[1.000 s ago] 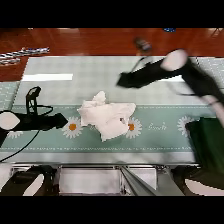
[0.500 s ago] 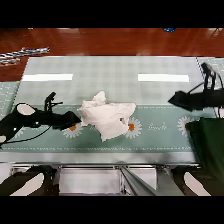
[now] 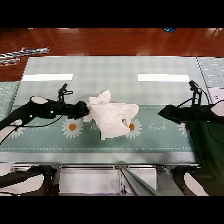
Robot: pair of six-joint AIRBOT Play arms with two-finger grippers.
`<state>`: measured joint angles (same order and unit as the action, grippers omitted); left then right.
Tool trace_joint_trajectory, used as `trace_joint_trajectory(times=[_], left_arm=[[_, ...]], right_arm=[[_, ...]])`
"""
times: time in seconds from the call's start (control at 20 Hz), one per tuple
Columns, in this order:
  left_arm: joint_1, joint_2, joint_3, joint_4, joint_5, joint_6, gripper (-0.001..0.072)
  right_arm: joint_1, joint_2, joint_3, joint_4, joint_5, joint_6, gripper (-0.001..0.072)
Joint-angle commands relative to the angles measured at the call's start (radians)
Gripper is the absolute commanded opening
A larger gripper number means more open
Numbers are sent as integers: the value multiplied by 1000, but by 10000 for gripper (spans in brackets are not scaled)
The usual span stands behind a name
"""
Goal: Fold the shirts.
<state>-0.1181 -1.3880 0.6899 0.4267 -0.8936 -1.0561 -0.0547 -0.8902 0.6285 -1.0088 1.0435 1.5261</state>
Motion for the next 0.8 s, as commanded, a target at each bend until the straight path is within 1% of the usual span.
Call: trace_joint_trajectory(times=[0.0,0.1,0.15,0.2,0.25,0.3,0.35,0.4,0.55,0.65,0.75], left_arm=[[-66,-92,108,10,2,-6,505],[-89,-133,162,82,-14,-70,503],[-95,-153,189,124,-30,-106,488],[-99,-171,212,151,-46,-130,377],[-99,-189,234,170,-69,-135,154],[-99,-201,249,174,-76,-135,108],[-99,-206,260,175,-77,-134,36],[-99,-206,267,177,-74,-130,19],[-97,-206,285,187,-76,-131,19],[-97,-206,286,187,-76,-131,19],[-98,-206,286,188,-76,-131,19]], right_arm=[[85,2,-12,11,-71,48,407],[106,2,-12,13,-101,70,407],[108,2,-12,13,-106,71,407],[108,2,-12,11,-106,74,407],[108,2,-12,10,-107,75,407],[108,2,-12,10,-107,76,407],[108,2,-12,6,-106,79,407],[108,2,-12,3,-105,79,407],[109,-24,-12,5,-88,86,407],[117,-89,-12,10,-59,86,407],[154,-159,-12,21,-70,85,407]])
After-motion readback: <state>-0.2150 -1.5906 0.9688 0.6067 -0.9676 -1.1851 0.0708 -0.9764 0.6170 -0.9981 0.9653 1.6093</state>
